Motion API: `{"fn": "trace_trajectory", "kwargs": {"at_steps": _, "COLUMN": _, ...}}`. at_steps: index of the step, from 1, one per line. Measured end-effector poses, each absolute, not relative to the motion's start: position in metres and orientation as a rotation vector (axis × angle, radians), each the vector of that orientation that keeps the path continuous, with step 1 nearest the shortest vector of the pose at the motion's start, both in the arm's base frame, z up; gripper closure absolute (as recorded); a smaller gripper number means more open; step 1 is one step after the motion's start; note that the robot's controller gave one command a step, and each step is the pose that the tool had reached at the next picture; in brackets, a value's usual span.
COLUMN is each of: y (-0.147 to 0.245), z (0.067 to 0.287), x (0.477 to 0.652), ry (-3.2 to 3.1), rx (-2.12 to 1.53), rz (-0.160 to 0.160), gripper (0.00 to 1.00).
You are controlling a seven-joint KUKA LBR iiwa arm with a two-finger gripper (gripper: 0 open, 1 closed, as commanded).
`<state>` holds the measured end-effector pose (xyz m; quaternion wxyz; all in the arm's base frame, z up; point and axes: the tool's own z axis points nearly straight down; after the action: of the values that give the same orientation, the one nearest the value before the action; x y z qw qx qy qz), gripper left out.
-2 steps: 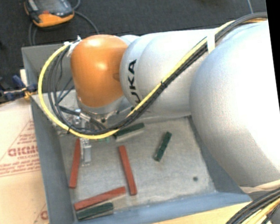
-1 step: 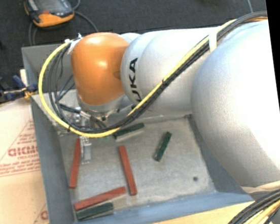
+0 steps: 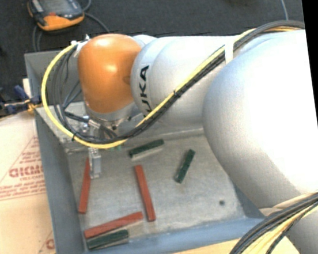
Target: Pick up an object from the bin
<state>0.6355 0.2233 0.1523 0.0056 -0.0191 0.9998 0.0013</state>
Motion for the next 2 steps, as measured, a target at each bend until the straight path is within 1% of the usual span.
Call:
{"fn": "trace_trajectory", "kwargs": {"at_steps": 1, "y": 0.209, "z": 0.120, "x": 0.646, "ry": 3.116, "rx": -0.356, "rz": 0.000, "gripper": 0.00}}
{"fn": "trace_trajectory", "kwargs": {"at_steps": 2, "y": 0.218, "z": 0.081, "x": 0.637, "ry": 3.103, "rx": -0.441, "rz": 0.002, "gripper": 0.00}}
